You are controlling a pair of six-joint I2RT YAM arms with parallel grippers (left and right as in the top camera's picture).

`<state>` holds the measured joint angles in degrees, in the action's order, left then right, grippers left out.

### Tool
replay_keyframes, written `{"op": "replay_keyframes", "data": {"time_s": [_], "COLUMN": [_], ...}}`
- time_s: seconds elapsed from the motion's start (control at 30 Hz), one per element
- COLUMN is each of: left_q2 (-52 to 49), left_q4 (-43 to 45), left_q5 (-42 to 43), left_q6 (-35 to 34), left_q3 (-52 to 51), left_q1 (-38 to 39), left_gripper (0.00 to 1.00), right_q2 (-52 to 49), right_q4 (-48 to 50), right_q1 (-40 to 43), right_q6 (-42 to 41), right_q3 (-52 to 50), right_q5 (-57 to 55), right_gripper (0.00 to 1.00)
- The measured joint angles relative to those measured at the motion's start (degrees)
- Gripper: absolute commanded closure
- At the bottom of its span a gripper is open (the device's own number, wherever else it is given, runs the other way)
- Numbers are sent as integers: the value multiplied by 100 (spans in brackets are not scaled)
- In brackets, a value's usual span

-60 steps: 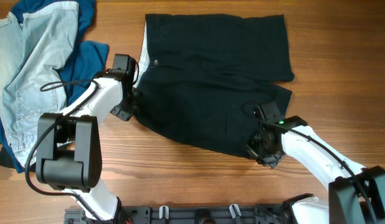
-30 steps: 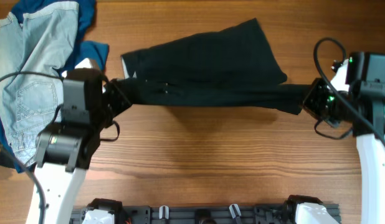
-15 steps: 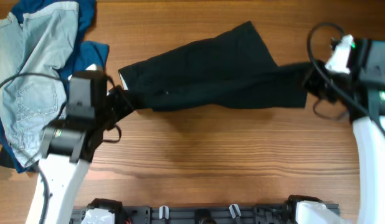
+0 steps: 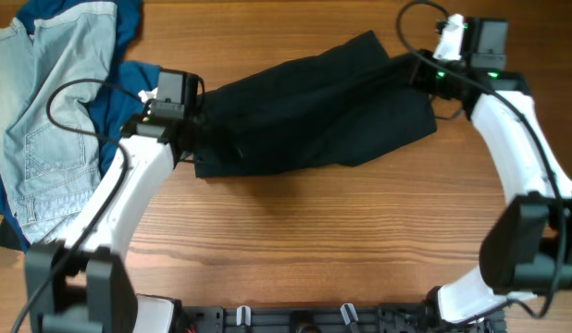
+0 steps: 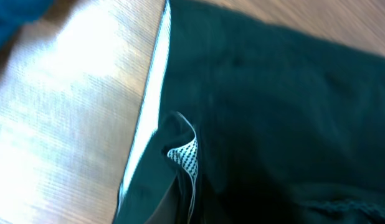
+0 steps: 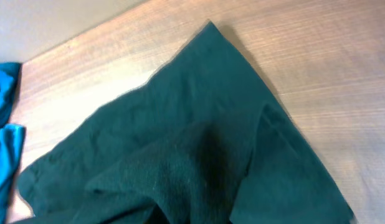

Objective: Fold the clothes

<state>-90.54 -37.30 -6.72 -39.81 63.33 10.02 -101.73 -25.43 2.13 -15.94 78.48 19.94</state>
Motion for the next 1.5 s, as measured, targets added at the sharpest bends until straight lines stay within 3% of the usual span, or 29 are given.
{"op": "replay_keyframes", "data": {"time_s": [0.27, 0.3, 0.33, 0.4, 0.43, 0.67, 0.9, 1.0, 1.07, 1.1, 1.23, 1.3, 1.5], "left_q2": [-750, -811, -896, -1014, -1056, -1152, -1001, -772, -597, -509, -474, -605, -1478], "left_q4": [1421, 1521, 1646, 1814, 1908, 2448, 2299, 1873, 1665, 1569, 1213, 1211, 1869], "left_q5": [-942, -1014, -1091, -1185, -1220, -1360, -951, -544, -229, -15, 455, 516, 634], "left_q6": [-39, -39, -39, -24, -61, -35, 431, 581, 688, 761, 944, 1012, 1165], "left_q3": [-2, -2, -2, -2, -2, -2, 39, 229, 350, 407, 496, 496, 494], "left_q1": [-28, -33, -37, -39, -39, -44, -44, -44, -44, -44, -35, -26, 26], "left_gripper": [96, 89, 71, 20, 2, 0, 0, 0, 0, 0, 7, 12, 15], "right_q2": [-1029, -1165, -1290, -1545, -1652, -1764, -1440, -1071, -881, -826, -894, -1045, -1714], "right_q4": [1637, 1751, 1834, 2044, 2140, 2555, 1963, 1777, 1657, 1587, 1443, 1471, 1609], "right_q1": [-647, -704, -750, -833, -852, -846, -846, -846, -846, -846, -894, -968, -1440], "right_q6": [57, 39, 15, -81, -87, -177, -70, 118, 247, 302, 431, 431, 431], "right_q3": [17, 20, 22, 22, 22, 42, 98, 133, 208, 258, 310, 310, 310], "right_q5": [-560, -632, -673, -763, -802, -992, -890, -767, -664, -619, -538, -531, -457], "right_gripper": [95, 94, 84, 34, 1, 0, 0, 0, 9, 19, 89, 96, 96]}}
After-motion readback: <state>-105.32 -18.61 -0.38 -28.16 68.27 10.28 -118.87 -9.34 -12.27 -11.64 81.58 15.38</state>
